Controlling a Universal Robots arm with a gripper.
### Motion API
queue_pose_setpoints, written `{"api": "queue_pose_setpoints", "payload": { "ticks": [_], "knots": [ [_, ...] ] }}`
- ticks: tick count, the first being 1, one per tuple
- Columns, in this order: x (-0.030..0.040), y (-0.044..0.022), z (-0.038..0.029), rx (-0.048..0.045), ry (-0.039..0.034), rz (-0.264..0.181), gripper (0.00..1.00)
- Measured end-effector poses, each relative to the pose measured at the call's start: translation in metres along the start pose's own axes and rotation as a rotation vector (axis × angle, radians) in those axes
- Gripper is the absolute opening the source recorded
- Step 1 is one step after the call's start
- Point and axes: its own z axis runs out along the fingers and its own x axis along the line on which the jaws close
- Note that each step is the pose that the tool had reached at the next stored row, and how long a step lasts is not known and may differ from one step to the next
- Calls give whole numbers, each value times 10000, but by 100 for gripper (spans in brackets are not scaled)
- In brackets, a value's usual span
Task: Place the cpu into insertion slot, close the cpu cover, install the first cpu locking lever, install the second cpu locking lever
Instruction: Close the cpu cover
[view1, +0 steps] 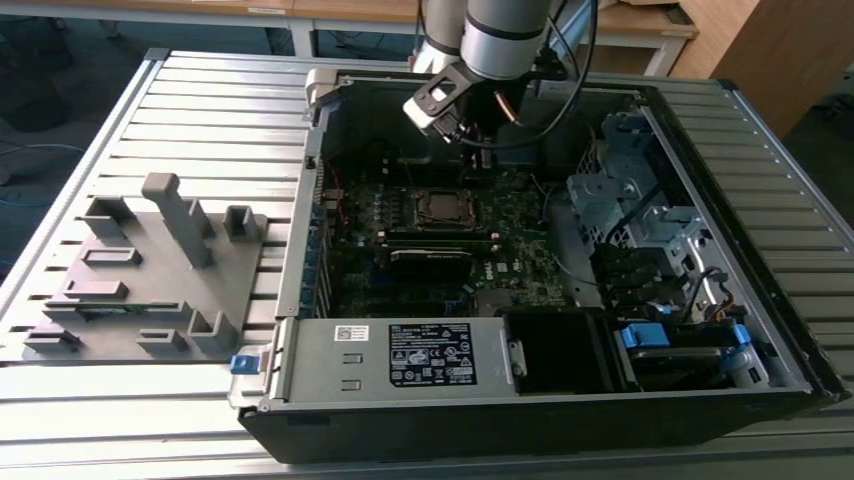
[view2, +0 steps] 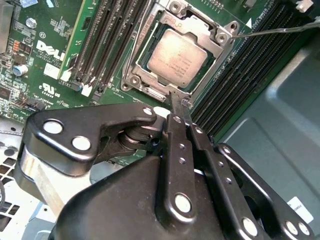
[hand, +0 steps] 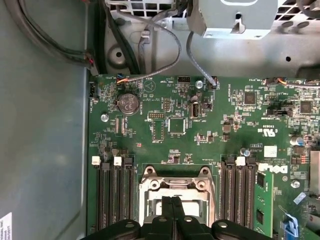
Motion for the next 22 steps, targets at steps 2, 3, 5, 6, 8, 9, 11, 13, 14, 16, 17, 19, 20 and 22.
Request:
{"api": "queue_pose_setpoints", "payload": {
  "ticks": [2,3,5,6,8,9,11,13,14,16,17,19,20,22],
  "knots": [
    [0,-8,15,-14,7,-16,10],
    [0,-13,19,-18,6,-18,10],
    [-1,-28,25,-23,5,-18,10],
    [0,-38,28,-26,5,-19,10],
    [0,-56,33,-31,6,-18,10],
    [0,-60,37,-34,7,-18,10],
    [0,-60,46,-40,7,-20,10],
    [0,-62,55,-47,6,-18,10],
    [0,-62,58,-48,5,-19,10],
    [-1,-65,60,-47,3,-18,10],
    [0,-71,62,-48,5,-17,10],
    [0,-95,65,-50,7,-18,10],
    [0,-107,66,-51,6,-18,10],
    [0,-119,68,-50,5,-18,10]
  ]
}}
